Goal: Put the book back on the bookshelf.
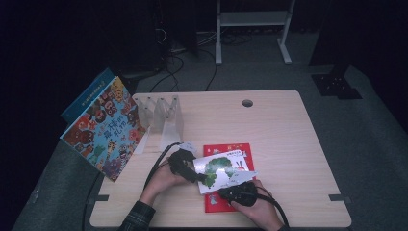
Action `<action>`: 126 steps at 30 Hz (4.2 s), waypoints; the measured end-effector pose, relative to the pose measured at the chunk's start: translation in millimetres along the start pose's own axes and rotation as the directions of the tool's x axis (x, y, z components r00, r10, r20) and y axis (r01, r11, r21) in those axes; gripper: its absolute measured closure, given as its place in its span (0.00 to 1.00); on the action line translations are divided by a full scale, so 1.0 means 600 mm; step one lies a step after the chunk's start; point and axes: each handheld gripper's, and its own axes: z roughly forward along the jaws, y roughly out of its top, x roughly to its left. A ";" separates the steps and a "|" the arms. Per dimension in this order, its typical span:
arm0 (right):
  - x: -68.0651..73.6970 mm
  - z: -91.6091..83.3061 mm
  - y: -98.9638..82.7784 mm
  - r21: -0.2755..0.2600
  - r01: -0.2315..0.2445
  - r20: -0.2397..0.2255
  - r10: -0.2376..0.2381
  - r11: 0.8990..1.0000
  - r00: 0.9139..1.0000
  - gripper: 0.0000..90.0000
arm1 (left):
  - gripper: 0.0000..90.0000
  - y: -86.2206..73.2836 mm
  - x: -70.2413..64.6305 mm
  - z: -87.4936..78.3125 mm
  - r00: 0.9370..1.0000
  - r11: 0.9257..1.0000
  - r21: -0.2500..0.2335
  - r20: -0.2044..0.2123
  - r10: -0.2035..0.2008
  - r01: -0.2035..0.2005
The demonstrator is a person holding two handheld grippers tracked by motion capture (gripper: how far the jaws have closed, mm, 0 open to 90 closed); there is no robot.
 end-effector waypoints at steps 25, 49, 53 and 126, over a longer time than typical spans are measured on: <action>0.001 0.003 0.001 -0.004 0.028 0.035 -0.028 1.000 0.999 0.99 | 0.04 0.003 -0.003 -0.006 1.000 1.000 0.018 -0.014 -0.018 0.018; -0.005 0.008 0.005 -0.010 0.029 0.033 -0.029 1.000 0.999 0.99 | 0.22 0.024 -0.043 -0.094 1.000 0.979 -0.203 -0.008 0.029 -0.030; -0.006 0.008 0.005 -0.013 0.029 0.032 -0.029 0.999 0.999 0.99 | 0.31 0.027 -0.052 -0.108 0.999 0.971 -0.237 0.004 0.041 -0.039; -0.065 -0.059 -0.008 -0.144 0.005 0.148 0.017 0.990 0.989 0.79 | 0.84 0.023 -0.088 -0.092 0.991 0.919 -0.372 -0.017 0.133 -0.130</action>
